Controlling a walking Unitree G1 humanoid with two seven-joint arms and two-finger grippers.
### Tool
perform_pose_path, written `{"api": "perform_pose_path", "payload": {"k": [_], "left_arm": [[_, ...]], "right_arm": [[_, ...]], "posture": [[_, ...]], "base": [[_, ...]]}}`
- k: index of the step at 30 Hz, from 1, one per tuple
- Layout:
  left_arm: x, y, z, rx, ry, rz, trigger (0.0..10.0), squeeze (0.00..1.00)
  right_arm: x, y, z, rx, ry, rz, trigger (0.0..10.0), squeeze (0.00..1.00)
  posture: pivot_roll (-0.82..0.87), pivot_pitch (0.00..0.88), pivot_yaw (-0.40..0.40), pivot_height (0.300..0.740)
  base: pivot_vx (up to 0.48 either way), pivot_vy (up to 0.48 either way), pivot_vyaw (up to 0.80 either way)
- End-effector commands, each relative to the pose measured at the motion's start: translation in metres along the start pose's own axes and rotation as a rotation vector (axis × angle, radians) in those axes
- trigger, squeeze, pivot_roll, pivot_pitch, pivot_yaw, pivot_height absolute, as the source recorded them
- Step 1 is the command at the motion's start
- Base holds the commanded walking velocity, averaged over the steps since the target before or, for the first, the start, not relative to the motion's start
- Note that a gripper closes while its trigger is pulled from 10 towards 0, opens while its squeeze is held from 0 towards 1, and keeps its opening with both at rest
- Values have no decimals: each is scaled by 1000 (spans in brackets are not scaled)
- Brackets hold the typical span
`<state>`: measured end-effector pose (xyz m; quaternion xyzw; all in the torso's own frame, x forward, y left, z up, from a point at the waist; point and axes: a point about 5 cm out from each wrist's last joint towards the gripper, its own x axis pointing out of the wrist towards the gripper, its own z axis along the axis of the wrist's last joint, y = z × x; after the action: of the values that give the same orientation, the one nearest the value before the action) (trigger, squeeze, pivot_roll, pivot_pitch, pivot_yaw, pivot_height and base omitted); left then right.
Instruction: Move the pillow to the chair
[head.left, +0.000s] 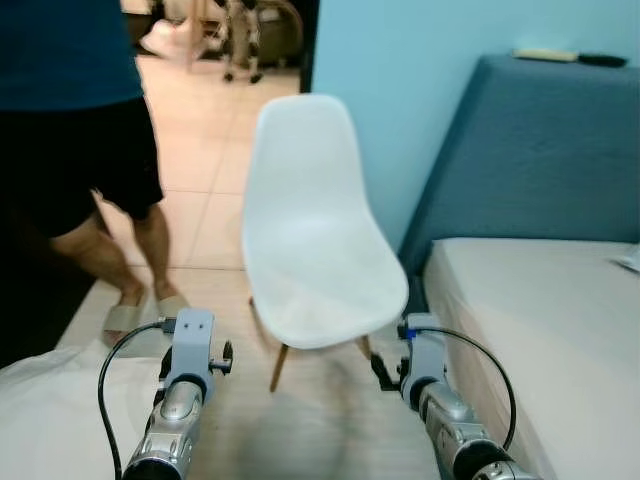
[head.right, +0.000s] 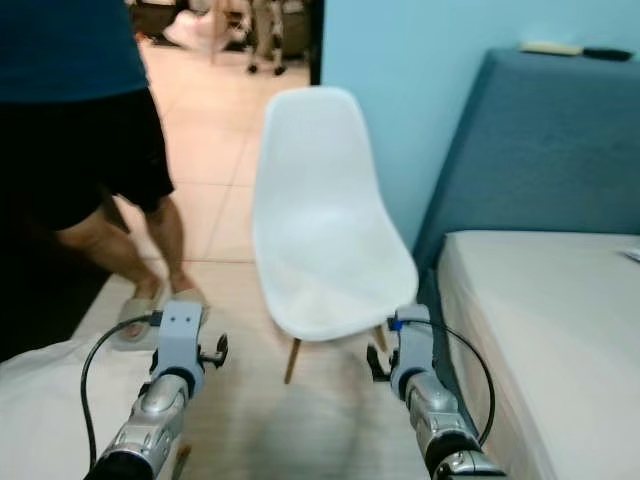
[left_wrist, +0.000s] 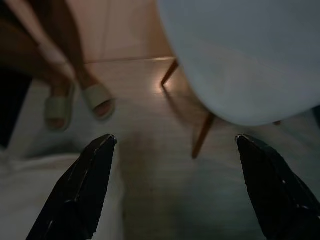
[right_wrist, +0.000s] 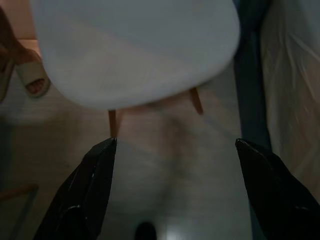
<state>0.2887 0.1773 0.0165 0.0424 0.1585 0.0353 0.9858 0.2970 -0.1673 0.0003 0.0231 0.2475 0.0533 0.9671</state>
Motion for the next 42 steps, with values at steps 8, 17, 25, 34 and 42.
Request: {"api": "perform_pose_path", "payload": {"k": [8,17,25,34,42], "left_arm": [[-2,-2,-8,-5,29,-10,10000,0],[0,-6,-5,11,21,-21,10000,0],[2,-10,-1,-3,7,-33,10000,0],[3,-11,0,-12,0,-40,10000,0],[2,-14,-4,-24,22,-52,10000,0]], "right_arm": [[-5,-6,-14,14,41,-29,10000,0],[-6,-9,-16,15,43,-41,10000,0],[-7,-15,-15,17,47,-58,10000,0],[-8,-18,-16,29,53,-71,10000,0],[-9,-21,-18,29,58,-78,10000,0]], "posture": [[-1,89,-31,726],[-11,84,-23,726],[-11,68,-25,726],[-17,59,-28,726],[-26,59,-27,726]], "base": [[0,0,-800],[0,0,-800],[0,0,-800],[0,0,-800],[0,0,-800]]}}
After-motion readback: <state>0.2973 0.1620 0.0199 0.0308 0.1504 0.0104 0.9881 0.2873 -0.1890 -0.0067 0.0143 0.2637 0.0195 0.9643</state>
